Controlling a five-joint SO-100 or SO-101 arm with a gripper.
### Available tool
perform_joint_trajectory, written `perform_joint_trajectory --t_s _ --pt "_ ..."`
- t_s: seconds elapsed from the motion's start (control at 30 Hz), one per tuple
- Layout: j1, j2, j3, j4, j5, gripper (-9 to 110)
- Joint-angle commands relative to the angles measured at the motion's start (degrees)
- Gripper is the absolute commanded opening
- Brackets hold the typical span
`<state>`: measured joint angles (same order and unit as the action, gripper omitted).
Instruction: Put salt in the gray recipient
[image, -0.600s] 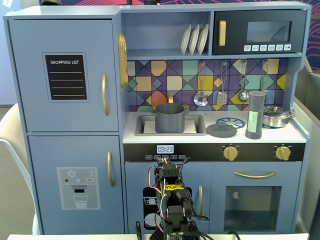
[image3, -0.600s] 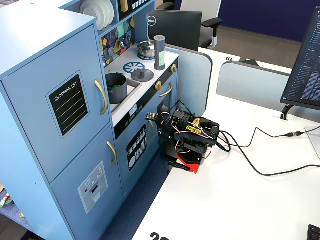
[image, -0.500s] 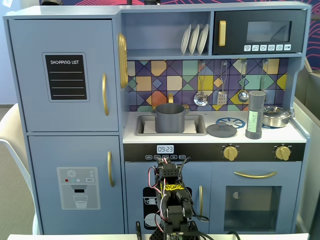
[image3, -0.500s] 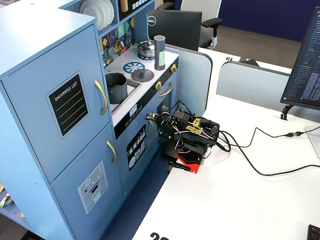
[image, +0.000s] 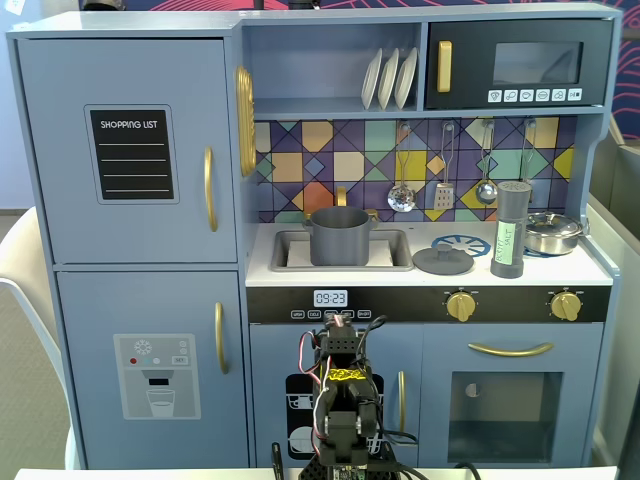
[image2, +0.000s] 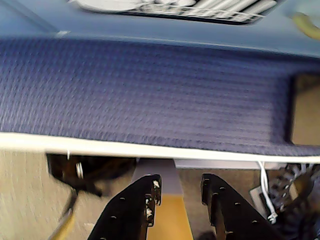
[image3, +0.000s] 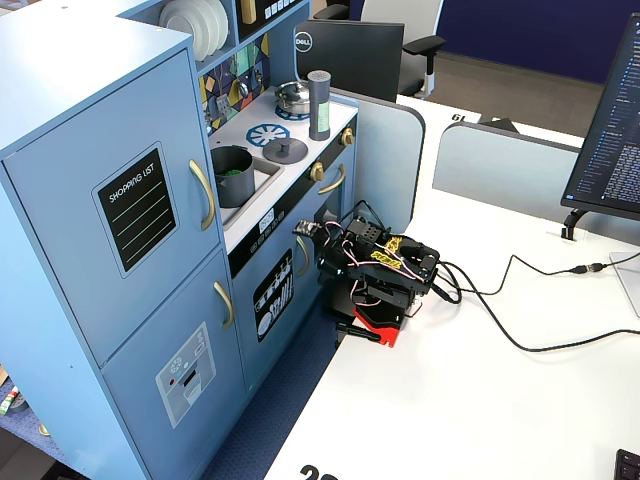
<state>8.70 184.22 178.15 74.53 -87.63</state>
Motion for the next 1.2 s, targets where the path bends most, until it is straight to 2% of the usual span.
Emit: perform_joint_trajectory --t_s 0.0,0.1,0.23,0.37,0.43,0.53,0.67,0.87,1.0,1.1,1.17 --pt "9.84 -0.26 -10.02 -3.43 1.14 0" --pt "21.27 -3.69 -16.87 -8.35 -3.08 0" --pt "34.63 -8.96 -22.5 -21.88 -5.98 0" --pt "42.63 -13.97 -27.77 -37.0 -4.57 0" --pt "45.18 -17.58 -31.64 -42.98 -3.52 4" --pt "46.58 -24.79 -37.18 -51.59 -2.29 10" --pt "47.72 -34.1 -42.45 -62.84 1.41 30" --pt "45.7 -46.05 -47.99 -76.46 4.57 32" --pt "45.79 -53.96 -54.05 -77.87 3.69 38" --pt "46.76 -60.91 -60.56 -78.13 5.62 52" --pt "47.29 -64.42 -64.34 -76.9 6.24 56"
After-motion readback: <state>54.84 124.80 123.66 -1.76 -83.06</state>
